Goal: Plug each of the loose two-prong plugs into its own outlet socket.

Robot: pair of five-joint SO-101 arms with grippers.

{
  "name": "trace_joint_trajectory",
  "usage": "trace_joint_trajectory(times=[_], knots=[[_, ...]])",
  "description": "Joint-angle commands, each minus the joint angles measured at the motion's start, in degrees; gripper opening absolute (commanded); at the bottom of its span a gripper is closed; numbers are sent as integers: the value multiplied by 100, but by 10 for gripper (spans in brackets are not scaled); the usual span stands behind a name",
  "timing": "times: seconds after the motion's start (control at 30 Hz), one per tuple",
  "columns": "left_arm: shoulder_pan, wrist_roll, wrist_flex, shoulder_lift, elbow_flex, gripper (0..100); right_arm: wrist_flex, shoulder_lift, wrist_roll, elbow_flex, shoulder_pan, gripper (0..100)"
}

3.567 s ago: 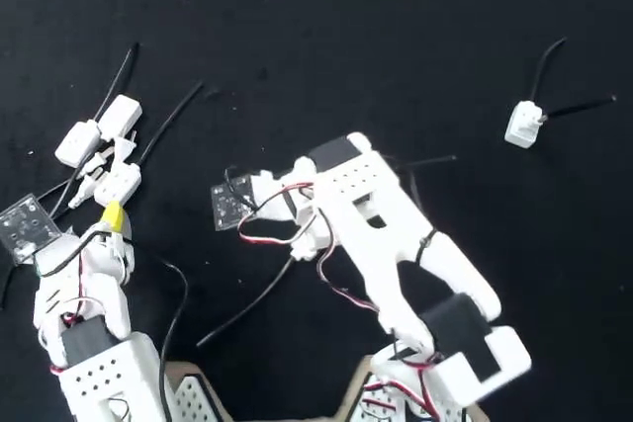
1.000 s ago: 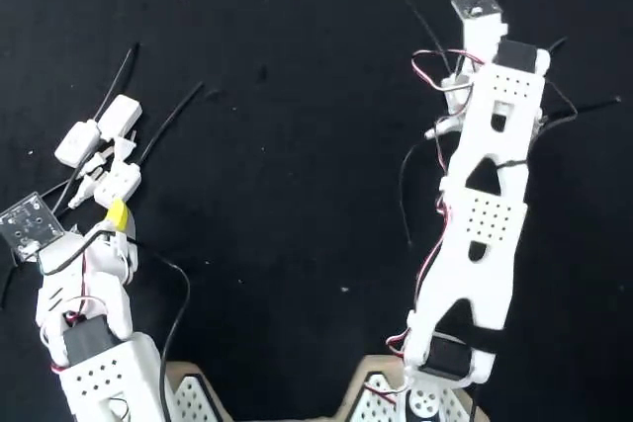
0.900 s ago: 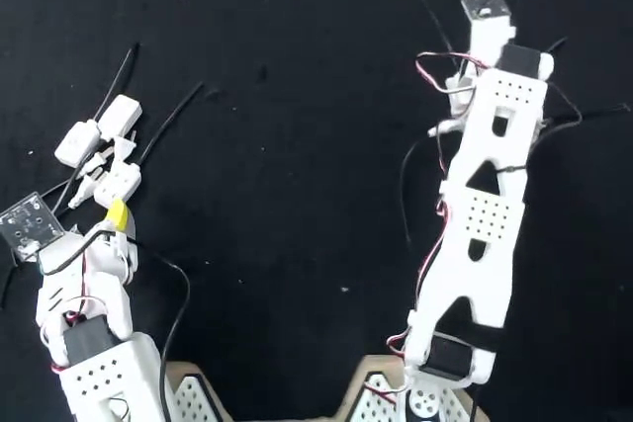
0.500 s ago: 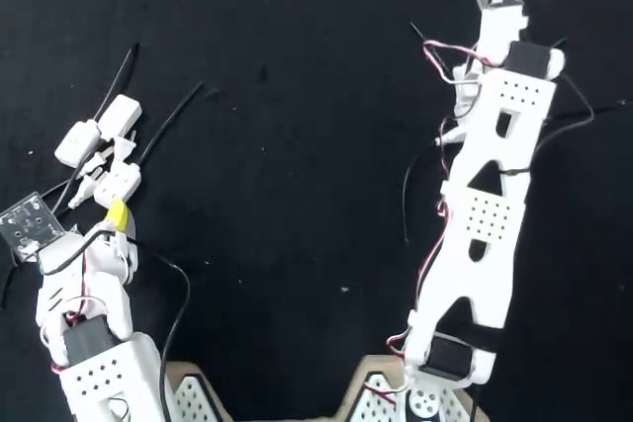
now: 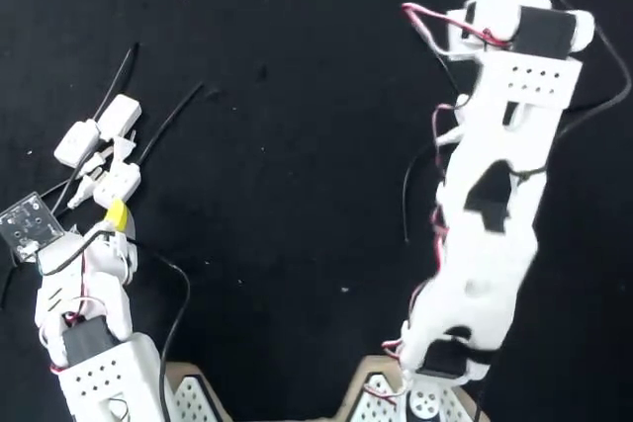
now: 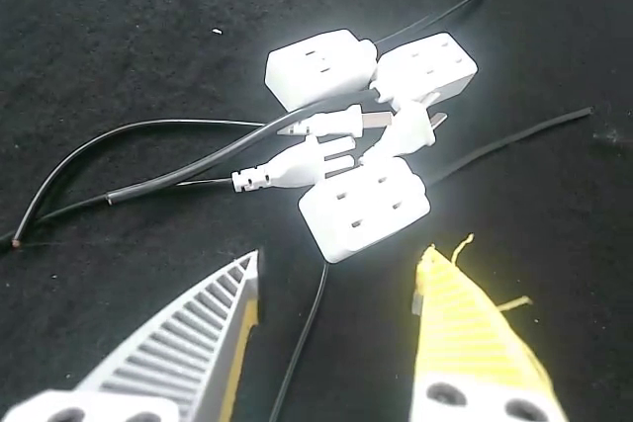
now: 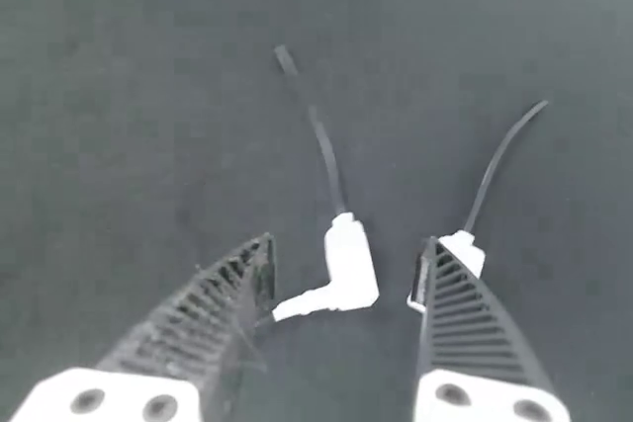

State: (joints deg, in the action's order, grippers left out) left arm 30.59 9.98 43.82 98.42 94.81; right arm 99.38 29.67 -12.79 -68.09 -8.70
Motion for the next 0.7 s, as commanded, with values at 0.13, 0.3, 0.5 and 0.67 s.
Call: trace_joint_trajectory(times=[0.13, 0.3, 0.5, 0.67], knots=[[-92, 44, -88, 26, -356, 253, -360, -1807, 88, 4462, 1415, 221], [-101, 44, -88, 26, -347, 253, -1864, -2018, 615, 6862, 2585, 222], [-101, 44, -88, 26, -347, 253, -3305, -2431, 809, 8365, 3420, 219], [-92, -53, -70, 26, -488, 255, -3516, -3626, 774, 9437, 3516, 220]])
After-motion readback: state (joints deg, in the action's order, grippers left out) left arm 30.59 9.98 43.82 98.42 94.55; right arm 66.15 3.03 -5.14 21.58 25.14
